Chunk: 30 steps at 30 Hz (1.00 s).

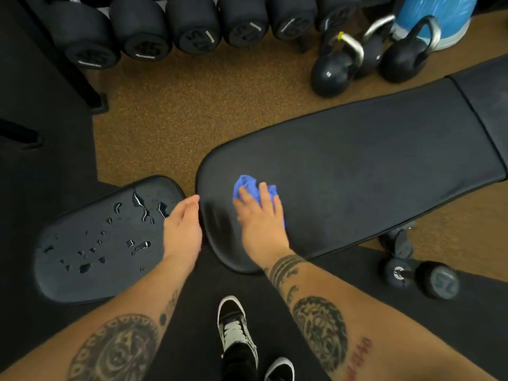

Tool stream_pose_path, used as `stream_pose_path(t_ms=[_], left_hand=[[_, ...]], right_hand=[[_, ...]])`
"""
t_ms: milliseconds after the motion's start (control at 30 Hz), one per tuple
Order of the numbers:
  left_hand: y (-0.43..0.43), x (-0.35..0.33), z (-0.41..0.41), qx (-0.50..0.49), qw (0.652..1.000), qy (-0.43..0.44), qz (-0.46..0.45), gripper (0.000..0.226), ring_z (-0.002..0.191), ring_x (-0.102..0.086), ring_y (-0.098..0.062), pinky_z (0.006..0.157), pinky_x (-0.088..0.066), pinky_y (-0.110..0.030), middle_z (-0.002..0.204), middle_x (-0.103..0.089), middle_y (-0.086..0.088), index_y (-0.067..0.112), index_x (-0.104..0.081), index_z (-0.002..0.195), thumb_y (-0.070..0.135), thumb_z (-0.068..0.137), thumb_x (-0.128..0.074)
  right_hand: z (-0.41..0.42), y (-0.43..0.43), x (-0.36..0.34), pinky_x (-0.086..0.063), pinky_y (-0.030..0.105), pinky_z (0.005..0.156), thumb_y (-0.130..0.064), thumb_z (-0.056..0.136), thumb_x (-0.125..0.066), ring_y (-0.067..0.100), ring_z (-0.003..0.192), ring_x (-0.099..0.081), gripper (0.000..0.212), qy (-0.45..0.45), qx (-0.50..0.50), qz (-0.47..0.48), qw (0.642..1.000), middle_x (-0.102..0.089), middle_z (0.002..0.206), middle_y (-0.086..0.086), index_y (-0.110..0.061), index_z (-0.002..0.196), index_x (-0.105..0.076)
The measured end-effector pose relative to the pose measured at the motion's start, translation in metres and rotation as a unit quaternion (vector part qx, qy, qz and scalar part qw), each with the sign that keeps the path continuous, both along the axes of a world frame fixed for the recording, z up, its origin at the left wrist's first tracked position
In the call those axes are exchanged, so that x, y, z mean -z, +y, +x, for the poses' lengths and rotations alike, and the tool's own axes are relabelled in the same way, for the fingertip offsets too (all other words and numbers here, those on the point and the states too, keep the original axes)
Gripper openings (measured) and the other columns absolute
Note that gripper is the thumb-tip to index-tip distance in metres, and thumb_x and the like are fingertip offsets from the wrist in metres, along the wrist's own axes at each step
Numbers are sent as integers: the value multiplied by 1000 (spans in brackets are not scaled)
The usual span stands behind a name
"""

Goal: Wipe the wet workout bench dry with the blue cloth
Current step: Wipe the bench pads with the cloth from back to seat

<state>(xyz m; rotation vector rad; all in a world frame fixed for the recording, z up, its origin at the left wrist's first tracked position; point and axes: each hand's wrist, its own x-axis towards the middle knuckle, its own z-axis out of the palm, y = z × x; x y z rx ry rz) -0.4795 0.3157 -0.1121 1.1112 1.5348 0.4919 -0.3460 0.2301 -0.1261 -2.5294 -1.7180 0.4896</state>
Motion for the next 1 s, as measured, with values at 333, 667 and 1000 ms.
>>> stream_pose_path(t_ms=[333, 667, 1000], left_hand=[[24, 4, 50, 310, 919, 206, 132, 43, 148, -18, -25, 119, -17, -39, 160, -31, -1, 26, -53, 141, 26, 98, -54], [47, 14, 94, 373, 870, 321, 37, 88, 151, 6, -39, 123, -8, -48, 167, 11, -3, 44, -6, 156, 59, 88, -60], [57, 10, 96, 382, 843, 370, 78, 89, 146, -15, -36, 121, -16, -43, 163, -11, -11, 42, -21, 155, 63, 81, -66]], right_hand=[[98, -96, -3, -33, 48, 110, -22, 81, -54, 34, 136, -48, 54, -115, -180, 2, 977, -53, 145, -10, -35, 134, -57], [271, -36, -35, -16, 65, 118, -16, 98, -53, 47, 148, -19, 44, -95, 162, 84, 979, -39, 157, 8, -17, 142, -50], [147, 23, 0, -17, 58, 120, -20, 88, -38, 41, 146, -25, 61, -70, -159, -21, 985, -37, 156, 4, -18, 150, -37]])
